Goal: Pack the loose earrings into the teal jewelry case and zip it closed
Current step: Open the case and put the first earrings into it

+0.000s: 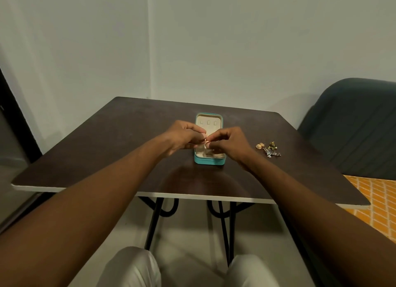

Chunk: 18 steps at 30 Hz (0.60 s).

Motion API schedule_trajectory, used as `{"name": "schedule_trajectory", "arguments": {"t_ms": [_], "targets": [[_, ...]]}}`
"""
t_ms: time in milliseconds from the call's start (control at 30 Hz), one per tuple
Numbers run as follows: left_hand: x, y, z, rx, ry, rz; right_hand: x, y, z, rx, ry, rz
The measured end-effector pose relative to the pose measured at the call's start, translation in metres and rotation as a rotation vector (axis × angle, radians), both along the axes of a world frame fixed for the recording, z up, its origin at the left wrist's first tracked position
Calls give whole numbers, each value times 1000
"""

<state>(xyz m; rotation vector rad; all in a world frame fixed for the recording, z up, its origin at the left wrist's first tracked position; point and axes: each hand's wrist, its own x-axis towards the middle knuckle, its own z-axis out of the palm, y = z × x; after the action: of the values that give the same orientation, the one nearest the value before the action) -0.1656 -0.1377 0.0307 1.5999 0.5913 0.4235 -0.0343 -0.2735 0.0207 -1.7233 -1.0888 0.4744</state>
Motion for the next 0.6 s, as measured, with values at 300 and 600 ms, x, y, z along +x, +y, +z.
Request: {"name": "schedule_trajectory", "arguments": {"t_ms": [300,600], "targets": [[7,2,-10,237,206,17,0,12,-19,-215,-508,-61],[14,10,-12,494,340,58,-10,19,-19,-293,-590,-67]]}}
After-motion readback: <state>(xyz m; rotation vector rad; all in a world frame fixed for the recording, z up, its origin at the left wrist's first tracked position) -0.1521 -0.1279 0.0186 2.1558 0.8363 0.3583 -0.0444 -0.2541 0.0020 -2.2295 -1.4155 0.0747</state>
